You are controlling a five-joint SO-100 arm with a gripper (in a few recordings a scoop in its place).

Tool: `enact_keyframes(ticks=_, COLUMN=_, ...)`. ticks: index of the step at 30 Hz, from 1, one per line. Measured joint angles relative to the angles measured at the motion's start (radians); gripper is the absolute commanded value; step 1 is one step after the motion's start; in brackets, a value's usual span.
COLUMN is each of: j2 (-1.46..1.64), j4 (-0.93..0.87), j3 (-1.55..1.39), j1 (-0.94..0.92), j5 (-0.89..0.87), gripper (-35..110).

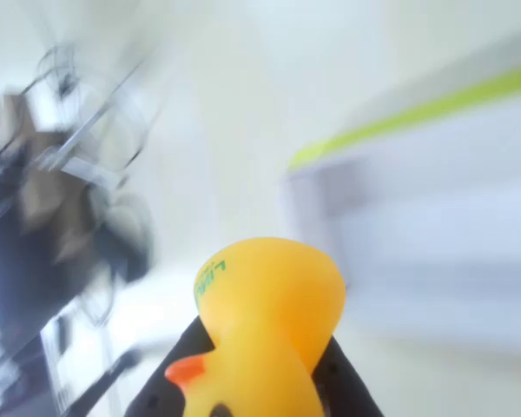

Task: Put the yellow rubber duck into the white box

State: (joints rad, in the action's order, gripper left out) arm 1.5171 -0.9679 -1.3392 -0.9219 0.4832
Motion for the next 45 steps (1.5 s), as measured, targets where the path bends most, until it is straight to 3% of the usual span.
enact_keyframes(ticks=5, j2=-0.15, j4=0.075, j3=-0.055, j1=-0.052, j5=0.138, gripper=0)
enact_keyframes(ticks=13, j2=-0.207, j4=0.054, j3=-0.092, j1=-0.021, j5=0.287, gripper=3)
enact_keyframes(ticks=24, j2=-0.25, j4=0.075, j3=-0.149, j1=0.037, j5=0.344, gripper=30)
enact_keyframes(ticks=29, j2=-0.25, j4=0.1, j3=-0.149, j1=0.038, j5=0.344, gripper=29)
enact_keyframes(ticks=31, j2=-0.25, j4=0.1, j3=-0.149, j1=0.038, j5=0.342, gripper=17)
enact_keyframes(ticks=34, j2=-0.25, j4=0.074, j3=-0.138, j1=0.044, j5=0.298, gripper=5)
enact_keyframes(ticks=39, j2=-0.161, j4=-0.115, j3=-0.003, j1=0.103, j5=0.092, gripper=0)
enact_keyframes(ticks=45, j2=0.353, j4=-0.328, j3=0.126, j1=0.31, j5=-0.235, gripper=0)
